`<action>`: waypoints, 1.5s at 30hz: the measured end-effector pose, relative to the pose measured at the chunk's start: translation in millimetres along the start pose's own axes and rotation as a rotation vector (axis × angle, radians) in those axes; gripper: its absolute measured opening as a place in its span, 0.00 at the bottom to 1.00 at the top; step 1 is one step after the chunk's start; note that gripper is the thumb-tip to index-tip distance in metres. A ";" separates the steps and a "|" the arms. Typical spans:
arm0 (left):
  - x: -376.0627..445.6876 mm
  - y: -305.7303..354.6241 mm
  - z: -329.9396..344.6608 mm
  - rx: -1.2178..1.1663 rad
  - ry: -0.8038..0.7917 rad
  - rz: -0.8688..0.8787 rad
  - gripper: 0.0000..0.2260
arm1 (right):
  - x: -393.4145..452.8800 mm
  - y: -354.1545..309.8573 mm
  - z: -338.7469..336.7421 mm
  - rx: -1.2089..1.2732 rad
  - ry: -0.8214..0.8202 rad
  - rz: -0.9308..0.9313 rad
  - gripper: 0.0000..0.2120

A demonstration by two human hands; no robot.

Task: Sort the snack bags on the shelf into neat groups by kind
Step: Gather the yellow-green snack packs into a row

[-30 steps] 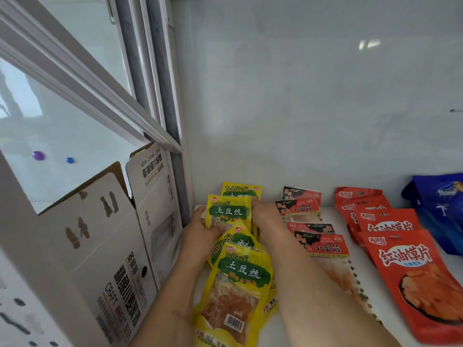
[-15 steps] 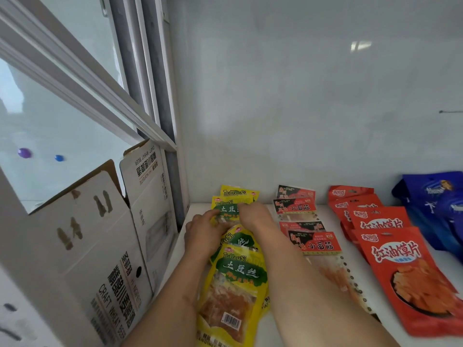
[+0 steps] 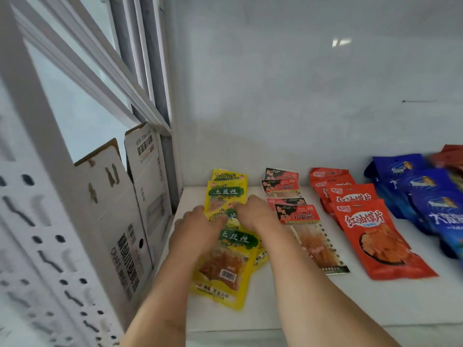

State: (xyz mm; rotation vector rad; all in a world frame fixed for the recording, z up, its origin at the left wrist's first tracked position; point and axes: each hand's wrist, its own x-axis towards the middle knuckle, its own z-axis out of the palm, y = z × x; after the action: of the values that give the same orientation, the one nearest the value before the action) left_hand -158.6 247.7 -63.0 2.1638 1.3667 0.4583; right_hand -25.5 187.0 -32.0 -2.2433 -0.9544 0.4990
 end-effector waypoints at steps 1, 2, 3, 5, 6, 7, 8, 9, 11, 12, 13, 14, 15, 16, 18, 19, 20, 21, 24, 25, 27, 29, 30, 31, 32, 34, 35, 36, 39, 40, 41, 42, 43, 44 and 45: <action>-15.1 0.3 0.8 0.064 -0.034 0.009 0.33 | -2.9 0.4 0.6 -0.010 -0.002 0.004 0.19; -28.5 0.7 2.5 0.110 -0.056 0.014 0.33 | -4.6 1.3 1.8 -0.019 -0.001 0.012 0.20; -40.3 1.3 4.9 0.146 -0.065 0.013 0.33 | -6.1 2.3 3.0 -0.027 -0.002 0.019 0.22; -56.9 1.9 10.3 0.221 -0.039 0.009 0.37 | -9.3 4.8 4.2 -0.034 0.001 0.021 0.24; -61.9 1.5 13.2 0.256 -0.019 0.015 0.38 | -10.7 6.3 4.0 -0.034 0.000 0.023 0.24; -66.7 1.4 14.8 0.278 0.003 0.023 0.38 | -12.0 7.9 3.3 -0.027 -0.005 0.027 0.24; -69.9 0.1 16.6 0.282 0.021 0.034 0.39 | -13.4 9.3 2.2 -0.017 -0.011 0.030 0.23; -73.4 -0.6 17.6 0.269 0.036 0.045 0.40 | -14.2 10.5 1.0 -0.004 -0.015 0.037 0.23; -80.1 -2.9 19.3 0.219 0.063 0.057 0.42 | -16.4 13.9 -1.4 0.037 -0.011 0.040 0.22; -83.5 -4.1 19.7 0.185 0.077 0.057 0.42 | -17.6 15.3 -1.8 0.060 -0.011 0.042 0.22; -87.2 -5.0 19.3 0.147 0.092 0.051 0.42 | -18.5 17.4 -1.4 0.082 -0.014 0.047 0.21; -90.2 -6.2 18.8 0.105 0.110 0.048 0.42 | -19.5 19.6 -1.0 0.103 -0.024 0.048 0.21; -93.3 -7.4 17.7 0.064 0.131 0.043 0.42 | -19.7 22.0 -0.7 0.126 -0.037 0.052 0.21; -96.3 -8.7 16.4 0.027 0.153 0.040 0.41 | -20.8 24.5 -0.4 0.154 -0.047 0.062 0.21; -102.1 -11.2 14.0 -0.020 0.193 0.044 0.38 | -22.1 27.5 -1.3 0.179 -0.055 0.062 0.19; -104.7 -12.1 12.9 -0.042 0.212 0.045 0.37 | -21.6 28.9 -1.0 0.189 -0.060 0.056 0.19; -106.7 -13.0 11.9 -0.073 0.227 0.039 0.35 | -22.0 29.1 0.0 0.208 -0.066 0.050 0.17; -108.7 -13.4 10.9 -0.116 0.240 0.024 0.34 | -22.0 29.3 0.7 0.240 -0.069 0.036 0.15; -111.5 -13.7 7.5 -0.273 0.278 -0.022 0.32 | -24.5 27.3 2.1 0.440 -0.055 0.050 0.08; -111.5 -13.1 5.7 -0.315 0.288 -0.026 0.32 | -24.1 26.3 2.8 0.501 -0.038 0.060 0.08; -110.5 -10.0 1.2 -0.371 0.309 -0.015 0.30 | -21.0 23.9 4.0 0.585 -0.014 0.090 0.08; -106.9 -7.6 -3.3 -0.417 0.323 -0.010 0.27 | -6.3 26.5 11.2 0.660 -0.026 0.117 0.08; -103.7 -7.6 -4.4 -0.442 0.322 -0.010 0.26 | 3.5 28.2 16.2 0.691 -0.036 0.128 0.07; -100.8 -7.4 -5.6 -0.457 0.320 -0.008 0.25 | 3.1 25.4 15.4 0.715 -0.045 0.136 0.07; -96.8 -8.0 -6.0 -0.465 0.315 -0.008 0.26 | -0.5 22.7 13.5 0.716 -0.056 0.135 0.07; -88.0 -9.5 -5.8 -0.456 0.300 -0.007 0.26 | -13.3 15.4 6.0 0.683 -0.070 0.112 0.09; -83.8 -9.3 -5.1 -0.448 0.289 -0.005 0.26 | -10.3 17.2 6.7 0.671 -0.047 0.105 0.13; -79.6 -8.6 -3.7 -0.443 0.277 0.004 0.23 | -8.2 18.8 7.4 0.654 -0.026 0.100 0.15; -65.8 -6.0 2.8 -0.406 0.250 0.042 0.17 | -8.4 16.6 17.6 0.647 0.081 0.070 0.18; -60.4 -6.1 6.2 -0.377 0.245 0.061 0.18 | -5.2 16.8 23.4 0.632 0.128 0.063 0.21; -55.3 -6.8 9.6 -0.336 0.239 0.075 0.20 | -2.2 17.4 28.3 0.621 0.168 0.049 0.23; -51.3 -6.8 12.5 -0.284 0.233 0.079 0.23 | -2.7 17.5 30.8 0.599 0.196 0.034 0.25; -47.5 -6.7 15.6 -0.223 0.235 0.081 0.26 | -3.1 17.5 32.5 0.569 0.228 0.016 0.25; -44.9 -6.7 18.0 -0.161 0.243 0.084 0.29 | -3.1 16.8 33.3 0.535 0.244 0.003 0.24; -42.6 -7.0 20.1 -0.108 0.252 0.087 0.30 | -1.6 17.3 34.2 0.516 0.259 -0.013 0.24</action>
State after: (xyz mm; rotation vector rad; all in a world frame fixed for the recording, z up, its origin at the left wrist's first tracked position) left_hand -171.0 206.4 -83.3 2.1374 1.3457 0.8436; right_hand -37.1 190.7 -68.4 -1.7791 -0.6199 0.3827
